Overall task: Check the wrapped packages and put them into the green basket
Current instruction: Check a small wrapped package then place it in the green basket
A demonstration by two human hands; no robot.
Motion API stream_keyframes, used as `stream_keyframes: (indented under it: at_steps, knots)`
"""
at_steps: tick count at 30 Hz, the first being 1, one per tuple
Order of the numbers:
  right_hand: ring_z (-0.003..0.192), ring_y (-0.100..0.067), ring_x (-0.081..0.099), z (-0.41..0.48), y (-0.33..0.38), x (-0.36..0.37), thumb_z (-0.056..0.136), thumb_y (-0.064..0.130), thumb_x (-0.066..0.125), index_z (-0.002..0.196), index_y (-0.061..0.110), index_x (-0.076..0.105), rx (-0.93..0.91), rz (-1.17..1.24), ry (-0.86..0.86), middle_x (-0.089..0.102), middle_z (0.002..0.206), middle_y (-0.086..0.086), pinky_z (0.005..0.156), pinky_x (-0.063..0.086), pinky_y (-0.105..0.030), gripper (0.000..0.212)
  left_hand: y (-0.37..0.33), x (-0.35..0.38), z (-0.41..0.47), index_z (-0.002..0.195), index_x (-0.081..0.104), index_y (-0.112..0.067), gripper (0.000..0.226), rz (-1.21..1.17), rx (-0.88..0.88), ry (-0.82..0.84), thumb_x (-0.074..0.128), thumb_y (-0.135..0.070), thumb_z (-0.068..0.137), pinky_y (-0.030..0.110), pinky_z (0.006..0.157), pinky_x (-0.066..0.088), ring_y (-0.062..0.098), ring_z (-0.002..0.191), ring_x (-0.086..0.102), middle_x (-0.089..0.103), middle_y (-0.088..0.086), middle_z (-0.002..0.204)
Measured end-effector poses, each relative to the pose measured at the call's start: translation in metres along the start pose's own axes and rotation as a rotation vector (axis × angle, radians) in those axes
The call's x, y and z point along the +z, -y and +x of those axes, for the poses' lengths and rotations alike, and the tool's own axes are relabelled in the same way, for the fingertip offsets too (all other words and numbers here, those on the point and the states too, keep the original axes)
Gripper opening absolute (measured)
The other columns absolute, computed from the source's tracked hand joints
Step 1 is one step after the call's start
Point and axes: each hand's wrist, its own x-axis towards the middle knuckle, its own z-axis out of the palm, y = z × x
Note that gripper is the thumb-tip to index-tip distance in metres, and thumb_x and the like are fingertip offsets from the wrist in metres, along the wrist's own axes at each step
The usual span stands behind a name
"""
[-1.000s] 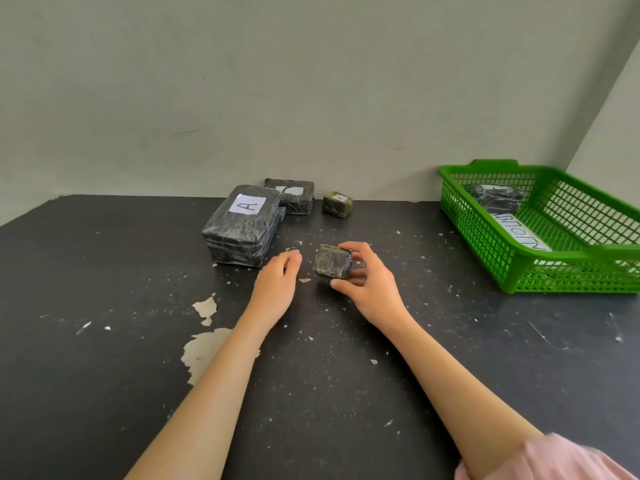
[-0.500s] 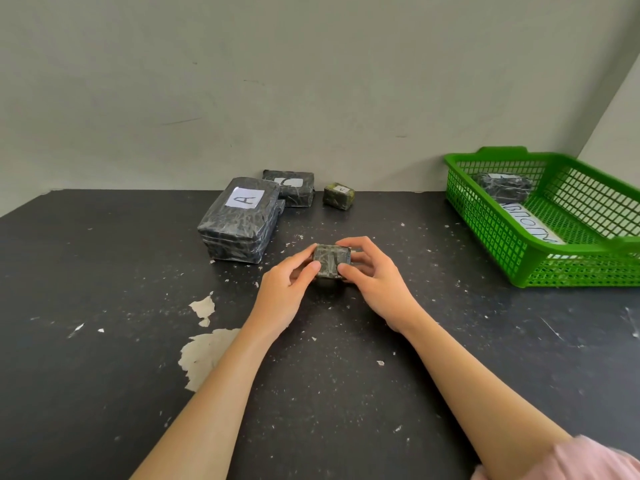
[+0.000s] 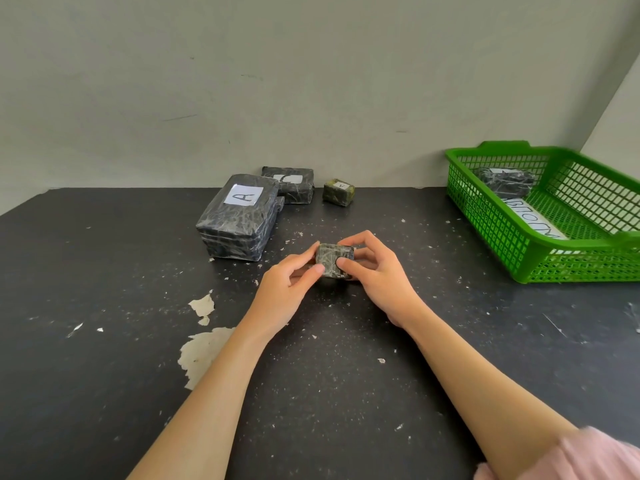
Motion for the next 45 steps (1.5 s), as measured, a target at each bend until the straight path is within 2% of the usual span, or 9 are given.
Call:
stream_keyframes:
  at_steps: [3, 6, 9, 19, 25, 34, 40, 42, 45]
  knots:
    - [0.088, -0.016, 0.068, 0.001, -0.001, 0.0, 0.091, 0.018, 0.058, 0.101, 0.024, 0.059, 0.009, 0.02, -0.001, 0.069, 0.097, -0.004, 0.082, 0.057, -0.034, 0.011, 0.001, 0.0, 0.0, 0.138, 0.044, -0.022, 0.056, 0.023, 0.014, 0.023, 0.065, -0.022, 0.086, 0.009, 0.089, 0.044, -0.002, 0.102, 0.06, 0.061, -0.008, 0.117]
    - [0.088, -0.018, 0.068, 0.002, -0.002, 0.0, 0.094, 0.019, 0.054, 0.097, 0.022, 0.06, 0.019, 0.04, -0.017, 0.07, 0.094, -0.007, 0.083, 0.057, -0.039, 0.008, 0.003, 0.0, -0.001, 0.138, 0.043, -0.022, 0.06, 0.039, 0.024, 0.026, 0.068, -0.021, 0.084, 0.014, 0.092, 0.046, 0.002, 0.102, 0.061, 0.061, -0.007, 0.116]
    - [0.088, -0.018, 0.068, 0.003, -0.001, -0.001, 0.094, 0.017, 0.053, 0.096, 0.021, 0.06, 0.019, 0.027, -0.024, 0.07, 0.095, -0.007, 0.081, 0.057, -0.039, 0.008, 0.003, 0.0, 0.0, 0.138, 0.043, -0.023, 0.061, 0.048, 0.033, 0.023, 0.069, -0.02, 0.083, 0.017, 0.093, 0.047, 0.003, 0.101, 0.061, 0.061, -0.007, 0.115]
    - [0.089, -0.016, 0.069, 0.003, -0.002, 0.0, 0.093, 0.021, 0.055, 0.095, 0.023, 0.059, 0.022, 0.007, -0.025, 0.069, 0.096, -0.006, 0.081, 0.057, -0.04, 0.004, 0.002, 0.001, 0.0, 0.138, 0.043, -0.021, 0.061, 0.054, 0.057, 0.012, 0.068, -0.017, 0.083, 0.01, 0.088, 0.046, 0.001, 0.099, 0.061, 0.061, -0.007, 0.114]
    - [0.088, -0.013, 0.067, -0.001, 0.003, 0.004, 0.089, 0.031, 0.061, 0.097, 0.023, 0.053, 0.023, -0.019, -0.049, 0.066, 0.098, -0.002, 0.075, 0.057, -0.027, 0.014, 0.0, 0.002, -0.002, 0.136, 0.046, -0.019, 0.062, 0.074, 0.1, -0.023, 0.071, -0.017, 0.08, 0.01, 0.087, 0.046, 0.003, 0.097, 0.062, 0.061, -0.008, 0.109]
    - [0.091, -0.014, 0.066, 0.0, 0.002, 0.004, 0.079, 0.033, 0.072, 0.095, 0.026, 0.052, 0.032, -0.04, -0.054, 0.066, 0.1, 0.001, 0.081, 0.057, -0.036, 0.026, -0.002, 0.004, -0.003, 0.134, 0.048, -0.016, 0.062, 0.151, 0.165, -0.069, 0.073, -0.019, 0.078, 0.012, 0.089, 0.047, 0.006, 0.097, 0.062, 0.061, -0.004, 0.107]
    - [0.092, -0.014, 0.066, 0.0, 0.001, 0.001, 0.076, 0.028, 0.075, 0.097, 0.026, 0.054, 0.044, -0.05, -0.027, 0.066, 0.102, 0.001, 0.083, 0.056, -0.033, 0.03, -0.001, 0.003, -0.002, 0.135, 0.048, -0.016, 0.062, 0.145, 0.148, -0.066, 0.073, -0.021, 0.078, 0.011, 0.088, 0.047, 0.005, 0.096, 0.062, 0.06, -0.006, 0.107]
    - [0.094, -0.016, 0.066, 0.0, 0.002, -0.003, 0.08, 0.017, 0.072, 0.103, 0.022, 0.057, 0.052, 0.016, 0.029, 0.066, 0.105, 0.0, 0.089, 0.053, -0.035, 0.028, 0.0, 0.003, -0.002, 0.134, 0.05, -0.016, 0.06, 0.121, 0.122, -0.081, 0.073, -0.022, 0.078, 0.01, 0.085, 0.048, 0.004, 0.094, 0.063, 0.062, -0.006, 0.105]
    - [0.097, -0.017, 0.066, -0.001, 0.004, -0.01, 0.08, 0.004, 0.067, 0.117, 0.021, 0.058, 0.05, 0.085, 0.146, 0.063, 0.119, -0.002, 0.093, 0.05, -0.032, 0.042, -0.002, 0.002, -0.001, 0.13, 0.054, -0.02, 0.049, 0.068, 0.047, -0.11, 0.067, -0.03, 0.084, 0.003, 0.077, 0.044, -0.003, 0.091, 0.06, 0.061, -0.01, 0.106]
